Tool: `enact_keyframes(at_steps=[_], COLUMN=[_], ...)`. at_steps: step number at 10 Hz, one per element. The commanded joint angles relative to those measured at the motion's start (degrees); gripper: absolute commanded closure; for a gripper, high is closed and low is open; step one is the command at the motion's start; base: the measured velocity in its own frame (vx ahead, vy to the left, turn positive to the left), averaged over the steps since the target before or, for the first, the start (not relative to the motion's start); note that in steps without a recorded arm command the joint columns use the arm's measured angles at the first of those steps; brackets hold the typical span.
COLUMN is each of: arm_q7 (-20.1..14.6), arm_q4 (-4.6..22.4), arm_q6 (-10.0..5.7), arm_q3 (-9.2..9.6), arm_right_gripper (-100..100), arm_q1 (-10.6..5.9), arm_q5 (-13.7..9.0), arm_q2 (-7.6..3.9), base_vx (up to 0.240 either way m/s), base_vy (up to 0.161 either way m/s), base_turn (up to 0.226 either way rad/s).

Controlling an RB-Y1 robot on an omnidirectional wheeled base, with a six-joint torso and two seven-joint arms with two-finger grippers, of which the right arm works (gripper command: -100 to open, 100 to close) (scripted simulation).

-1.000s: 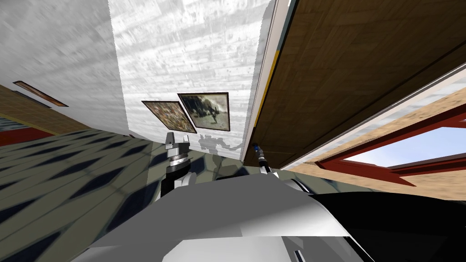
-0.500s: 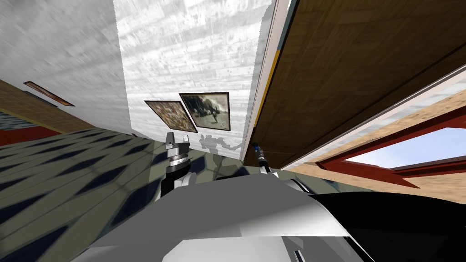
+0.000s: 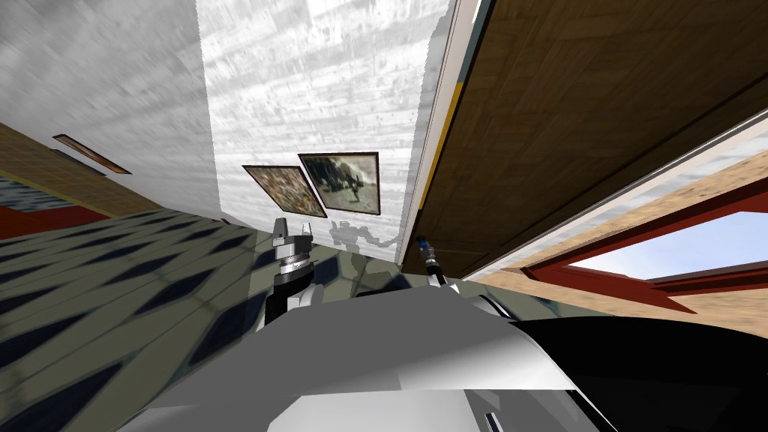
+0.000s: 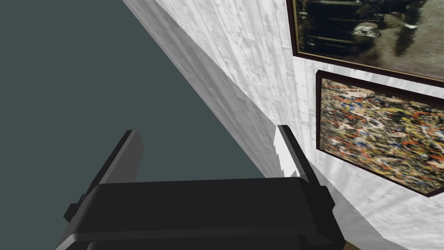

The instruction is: Pull the door open

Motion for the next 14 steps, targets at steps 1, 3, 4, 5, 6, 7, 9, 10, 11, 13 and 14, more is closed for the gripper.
enact_keyframes(at_steps=[1, 3, 4, 5, 6, 7, 9, 10, 11, 13, 14], arm_q7=[-2.86, -5.28, -5.46, -7.8, -9.18, -10.23, -12.61, -14.68, -14.98, -17.33, -19.49], arm_q4=[-0.35, -0.36, -0.36, -0.37, -0.39, -0.39, -0.4, -0.41, -0.41, -0.42, -0.44], arm_q6=[-0.11, -0.12, -0.12, -0.13, -0.14, -0.14, -0.16, -0.17, -0.17, -0.18, -0.19], arm_q3=[0.65, 1.09, 1.09, 1.53, 1.97, 1.97, 2.42, 2.84, 2.84, 3.24, 3.64], arm_right_gripper=[100, 100, 100, 100, 100, 100, 100, 100, 100, 100, 100], arm_q1=[-0.26, -0.25, -0.25, -0.23, -0.22, -0.22, -0.21, -0.19, -0.19, -0.18, -0.17], arm_q5=[-0.54, -1.05, -1.05, -1.56, -2.07, -2.07, -2.58, -3.06, -3.06, -3.52, -3.98], arm_q2=[0.05, -0.07, -0.07, -0.18, -0.3, -0.3, -0.42, -0.53, -0.53, -0.64, -0.74], base_vx=[-0.024, -0.019, -0.019, -0.023, -0.032, -0.027, -0.022, -0.02, -0.016, -0.019, -0.023], base_vy=[-0.004, -0.008, -0.009, -0.007, -0.008, -0.007, -0.006, -0.006, -0.008, -0.006, -0.009], base_turn=[0.017, 0.016, 0.013, 0.018, 0.031, 0.012, 0.013, 0.011, 0.018, 0.012, 0.021])
